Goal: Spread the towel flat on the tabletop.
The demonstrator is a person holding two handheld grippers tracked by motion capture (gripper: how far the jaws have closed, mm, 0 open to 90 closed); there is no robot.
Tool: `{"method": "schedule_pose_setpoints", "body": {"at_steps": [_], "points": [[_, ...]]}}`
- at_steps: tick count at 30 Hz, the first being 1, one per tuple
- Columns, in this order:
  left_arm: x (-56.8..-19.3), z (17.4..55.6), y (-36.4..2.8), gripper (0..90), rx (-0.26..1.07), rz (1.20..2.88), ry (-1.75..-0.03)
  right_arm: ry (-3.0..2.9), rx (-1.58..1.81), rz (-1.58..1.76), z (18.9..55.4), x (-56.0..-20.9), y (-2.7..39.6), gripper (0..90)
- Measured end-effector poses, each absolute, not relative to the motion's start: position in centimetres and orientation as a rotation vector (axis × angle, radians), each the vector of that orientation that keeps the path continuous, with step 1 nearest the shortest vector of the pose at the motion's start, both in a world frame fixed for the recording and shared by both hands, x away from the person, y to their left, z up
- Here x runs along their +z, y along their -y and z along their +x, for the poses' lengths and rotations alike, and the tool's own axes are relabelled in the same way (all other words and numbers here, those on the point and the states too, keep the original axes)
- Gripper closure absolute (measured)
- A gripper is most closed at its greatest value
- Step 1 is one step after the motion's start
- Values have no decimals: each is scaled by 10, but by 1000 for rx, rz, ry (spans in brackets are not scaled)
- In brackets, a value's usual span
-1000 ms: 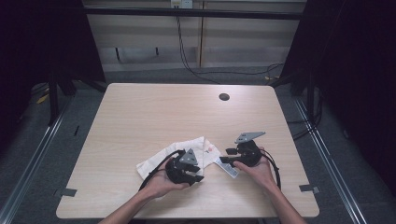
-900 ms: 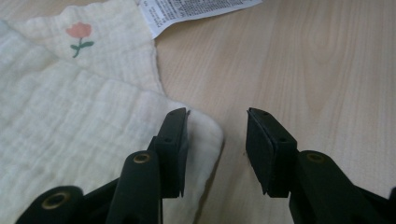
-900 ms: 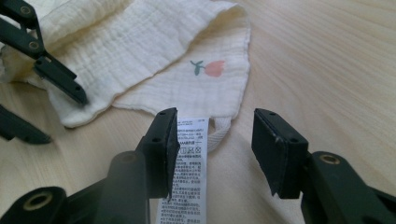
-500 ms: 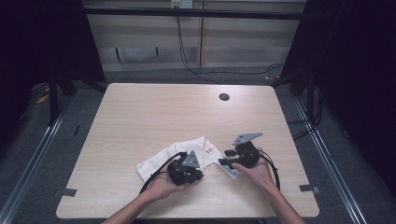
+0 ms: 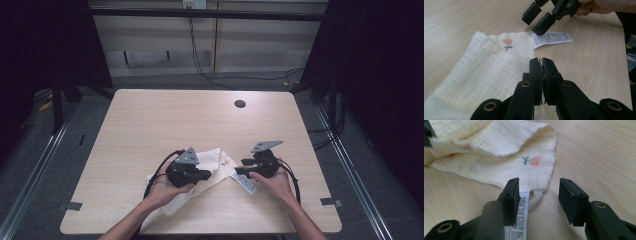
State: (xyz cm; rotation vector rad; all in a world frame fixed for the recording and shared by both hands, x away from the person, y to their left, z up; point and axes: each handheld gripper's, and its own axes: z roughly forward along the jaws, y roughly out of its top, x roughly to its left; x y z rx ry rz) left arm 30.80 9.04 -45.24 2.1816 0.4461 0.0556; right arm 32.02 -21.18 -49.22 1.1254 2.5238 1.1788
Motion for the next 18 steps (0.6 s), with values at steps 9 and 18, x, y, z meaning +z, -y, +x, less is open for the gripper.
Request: {"method": "schedule_pose_setpoints", "body": {"at_steps": [9,18], "points": [[-443,319,-124,872,83,2104,-527,-2529,1150,1112,329,-500,205,543],[-442,329,-146,872,107,2076,-590,-2525,1099,1030,321,-503,198,566]]}}
